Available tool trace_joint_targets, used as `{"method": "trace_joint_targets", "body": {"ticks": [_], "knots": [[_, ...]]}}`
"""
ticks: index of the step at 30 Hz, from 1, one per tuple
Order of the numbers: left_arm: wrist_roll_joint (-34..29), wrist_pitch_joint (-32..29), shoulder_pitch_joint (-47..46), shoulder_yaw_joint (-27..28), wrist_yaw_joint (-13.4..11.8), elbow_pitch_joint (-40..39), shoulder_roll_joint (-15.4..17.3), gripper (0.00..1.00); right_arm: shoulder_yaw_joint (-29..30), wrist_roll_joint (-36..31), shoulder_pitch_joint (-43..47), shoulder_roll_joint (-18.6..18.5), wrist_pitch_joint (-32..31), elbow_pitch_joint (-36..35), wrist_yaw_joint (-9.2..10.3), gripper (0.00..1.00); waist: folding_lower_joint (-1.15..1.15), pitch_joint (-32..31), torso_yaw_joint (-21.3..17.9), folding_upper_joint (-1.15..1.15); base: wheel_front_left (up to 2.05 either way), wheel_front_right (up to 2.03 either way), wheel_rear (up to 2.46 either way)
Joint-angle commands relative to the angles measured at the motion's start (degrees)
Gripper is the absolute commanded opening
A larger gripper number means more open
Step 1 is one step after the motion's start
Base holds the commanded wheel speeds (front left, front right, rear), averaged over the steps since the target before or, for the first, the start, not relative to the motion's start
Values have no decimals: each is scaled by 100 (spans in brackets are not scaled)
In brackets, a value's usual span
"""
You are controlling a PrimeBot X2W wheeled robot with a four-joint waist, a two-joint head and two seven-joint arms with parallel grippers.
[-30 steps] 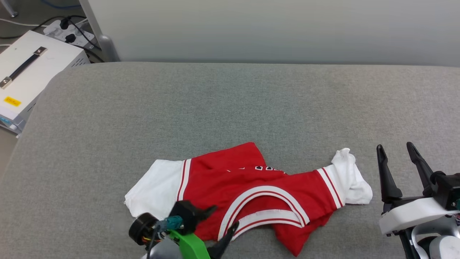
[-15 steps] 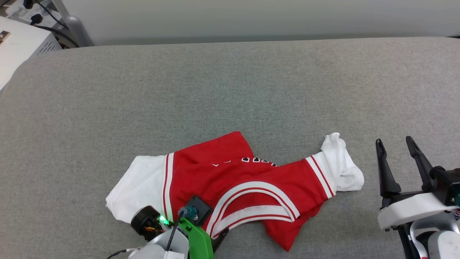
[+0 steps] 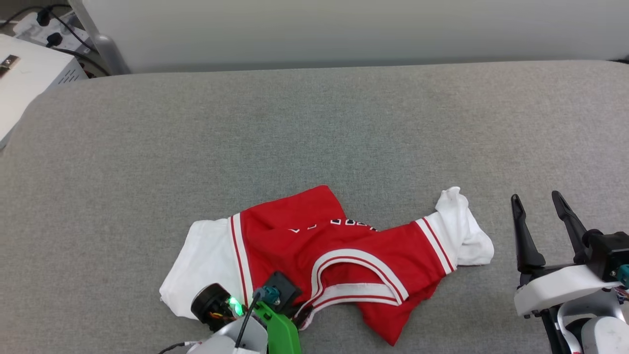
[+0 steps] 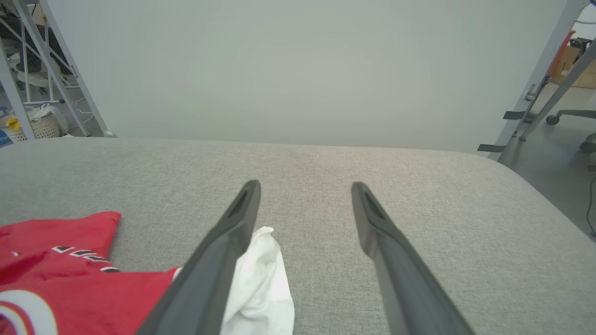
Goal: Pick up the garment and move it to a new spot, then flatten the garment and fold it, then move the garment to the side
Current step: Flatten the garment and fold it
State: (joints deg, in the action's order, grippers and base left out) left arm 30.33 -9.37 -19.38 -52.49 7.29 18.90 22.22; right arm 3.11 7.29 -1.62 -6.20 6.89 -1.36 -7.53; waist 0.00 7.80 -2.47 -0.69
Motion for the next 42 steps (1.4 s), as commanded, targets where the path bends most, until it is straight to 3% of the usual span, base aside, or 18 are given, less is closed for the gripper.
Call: {"method": "trace_joint_targets", "body": {"ticks": [1,6,11,20,29,35,36,37,42], "knots": [[18,64,116,-15,1,-155,51,0,1,-21,-2,11,43,39,4,100,0,-254,92,69,0,0,0],[54,54,-15,292,-212,-1214,376,0,-30,7,101,23,53,121,4,100,0,-566,117,69,0,0,0],[179,-559,-488,580,-277,-2233,749,0,-75,51,108,59,76,148,4,100,0,-650,2,69,0,0,0],[458,-1925,-2142,528,-18,-2178,1148,0,-311,128,-197,191,291,346,4,100,0,-110,-614,69,0,0,0],[1066,-2579,-4403,-963,18,-1300,1693,0,-705,282,-681,316,639,868,4,100,0,713,-1368,69,0,0,0],[1457,-2400,-5624,-1879,19,-442,1738,0,-1109,596,-1011,330,775,1187,4,100,0,1122,-1799,69,0,0,0],[1463,-2236,-5782,-1929,19,-255,1679,62,-1178,649,-1060,330,786,1231,4,100,0,1182,-1859,69,0,0,0],[1458,-2080,-5890,-1952,19,-85,1613,100,-1227,687,-1095,330,793,1263,4,100,0,1226,-1903,69,0,0,0],[1250,-1107,-6339,-2030,19,900,1156,100,-1359,831,-1227,331,807,1303,4,100,0,1357,-2015,69,0,0,0]]}}
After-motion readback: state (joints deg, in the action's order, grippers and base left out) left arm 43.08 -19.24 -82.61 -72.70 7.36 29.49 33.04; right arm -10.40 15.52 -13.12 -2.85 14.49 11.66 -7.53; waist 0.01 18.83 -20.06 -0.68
